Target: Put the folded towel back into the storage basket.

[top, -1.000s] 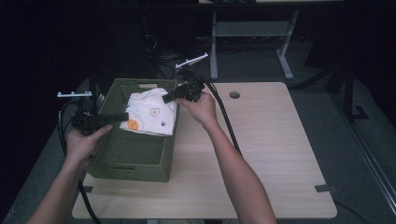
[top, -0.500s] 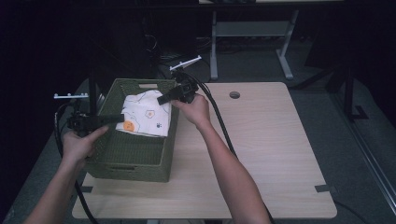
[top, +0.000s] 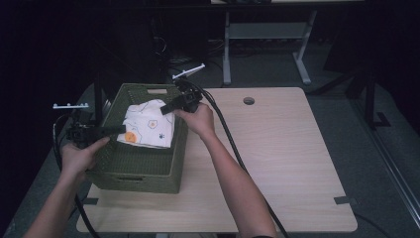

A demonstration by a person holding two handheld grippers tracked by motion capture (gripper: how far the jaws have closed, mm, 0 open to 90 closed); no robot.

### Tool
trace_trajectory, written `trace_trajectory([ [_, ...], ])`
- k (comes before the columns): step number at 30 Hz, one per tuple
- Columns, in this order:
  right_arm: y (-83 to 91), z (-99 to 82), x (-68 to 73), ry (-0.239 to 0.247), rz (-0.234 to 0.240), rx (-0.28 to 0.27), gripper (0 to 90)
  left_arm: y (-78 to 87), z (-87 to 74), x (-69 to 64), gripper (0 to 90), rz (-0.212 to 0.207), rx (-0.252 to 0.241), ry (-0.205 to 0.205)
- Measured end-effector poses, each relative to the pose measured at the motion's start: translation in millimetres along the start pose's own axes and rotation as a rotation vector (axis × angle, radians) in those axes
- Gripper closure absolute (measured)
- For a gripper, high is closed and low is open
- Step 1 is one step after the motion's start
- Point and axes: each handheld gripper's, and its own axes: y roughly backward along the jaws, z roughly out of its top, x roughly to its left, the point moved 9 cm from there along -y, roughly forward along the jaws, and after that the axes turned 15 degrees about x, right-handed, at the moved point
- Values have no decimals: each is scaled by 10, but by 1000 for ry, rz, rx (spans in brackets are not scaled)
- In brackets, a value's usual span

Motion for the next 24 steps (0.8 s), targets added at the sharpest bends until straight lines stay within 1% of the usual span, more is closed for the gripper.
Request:
trace_trajectory([
  [3,-57,7,-12,-4,2,3,778,2,-18,35,868,4,0,7],
  [7,-121,19,-12,-8,7,0,778,-11,-49,89,868,17,12,14],
  [11,-175,26,-12,-10,9,0,777,-17,-66,118,868,19,20,17],
  [17,-258,27,-17,-7,5,4,775,-30,-114,212,868,30,25,44],
  [21,-335,28,-13,-8,5,6,773,-42,-142,267,868,47,36,51],
  [24,-389,25,-13,-6,4,12,772,-55,-166,289,868,66,49,48],
])
